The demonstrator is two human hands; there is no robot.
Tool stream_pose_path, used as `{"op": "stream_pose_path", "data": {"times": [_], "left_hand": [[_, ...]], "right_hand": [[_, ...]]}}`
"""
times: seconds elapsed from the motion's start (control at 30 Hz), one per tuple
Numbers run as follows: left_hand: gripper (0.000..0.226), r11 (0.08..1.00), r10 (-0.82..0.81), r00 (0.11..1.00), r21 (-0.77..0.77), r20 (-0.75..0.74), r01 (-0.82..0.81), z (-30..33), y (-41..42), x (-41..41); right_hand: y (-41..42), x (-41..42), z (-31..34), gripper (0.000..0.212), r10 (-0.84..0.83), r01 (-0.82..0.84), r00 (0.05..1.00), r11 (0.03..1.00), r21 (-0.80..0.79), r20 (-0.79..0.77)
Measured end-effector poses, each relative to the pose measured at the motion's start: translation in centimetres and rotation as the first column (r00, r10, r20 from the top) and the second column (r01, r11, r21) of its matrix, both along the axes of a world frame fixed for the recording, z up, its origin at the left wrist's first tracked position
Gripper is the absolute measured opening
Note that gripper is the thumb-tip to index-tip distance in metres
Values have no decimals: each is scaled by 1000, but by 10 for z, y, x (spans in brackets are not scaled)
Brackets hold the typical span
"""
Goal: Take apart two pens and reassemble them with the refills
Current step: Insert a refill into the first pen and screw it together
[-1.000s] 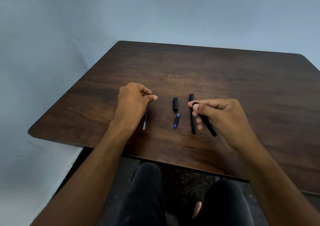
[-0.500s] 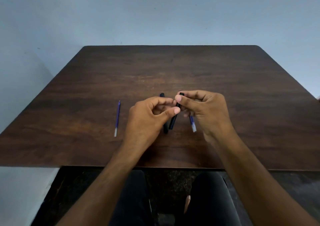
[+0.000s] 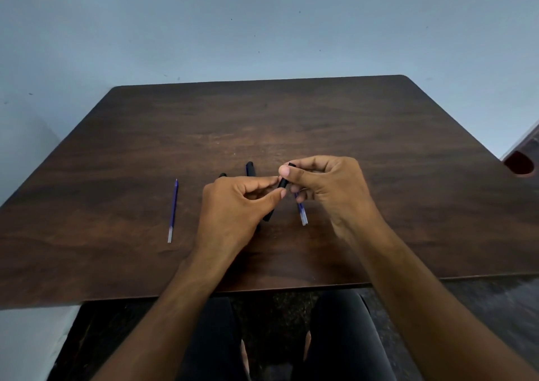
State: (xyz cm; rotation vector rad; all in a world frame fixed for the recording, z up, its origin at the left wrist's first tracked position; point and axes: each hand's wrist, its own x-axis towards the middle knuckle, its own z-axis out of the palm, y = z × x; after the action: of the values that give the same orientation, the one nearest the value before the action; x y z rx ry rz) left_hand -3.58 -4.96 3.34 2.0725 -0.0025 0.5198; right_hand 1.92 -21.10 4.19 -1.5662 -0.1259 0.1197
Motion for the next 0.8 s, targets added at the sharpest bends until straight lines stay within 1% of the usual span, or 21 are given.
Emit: {"op": "stream_pose_path", "data": {"times": [0.13, 0.27, 0.3, 0.37, 0.43, 0.5, 0.6, 0.7, 0.8], "left_hand": [[22, 999, -2, 1000, 49, 7, 1, 1, 1, 0], [21, 996, 33, 999, 85, -12, -32, 2, 2, 1], [21, 995, 40, 999, 93, -14, -39, 2, 3, 1], [21, 994, 51, 998, 102, -32, -48, 2, 4, 1], [21, 992, 58, 997, 113, -58, -51, 3, 6, 1], [22, 991, 62, 996, 123, -68, -53, 3, 7, 1], [23, 990, 67, 995, 132, -69, -58, 3, 8, 0], [23, 990, 69, 995, 131, -79, -58, 2, 8, -1], [23, 990, 68, 994, 126, -90, -57, 1, 9, -2]], "right_hand": [[-5, 0, 0, 22, 9, -9, 1000, 1000, -28, -3], [-15, 5, 4, 32, -7, 5, 998, 999, -40, -64], [-17, 8, 5, 29, -29, 24, 997, 997, -78, -65], [-20, 13, 3, 19, -63, 50, 996, 978, -203, -58], [-19, 18, 1, 15, -80, 49, 994, 930, -365, -70], [-15, 22, -1, 16, -110, 59, 992, 858, -511, -69], [-7, 27, -1, 18, -131, 71, 990, 782, -619, -53], [3, 33, -2, 22, -115, 48, 993, 665, -746, -38], [9, 40, -6, 26, -158, 36, 984, 615, -788, -79]]}}
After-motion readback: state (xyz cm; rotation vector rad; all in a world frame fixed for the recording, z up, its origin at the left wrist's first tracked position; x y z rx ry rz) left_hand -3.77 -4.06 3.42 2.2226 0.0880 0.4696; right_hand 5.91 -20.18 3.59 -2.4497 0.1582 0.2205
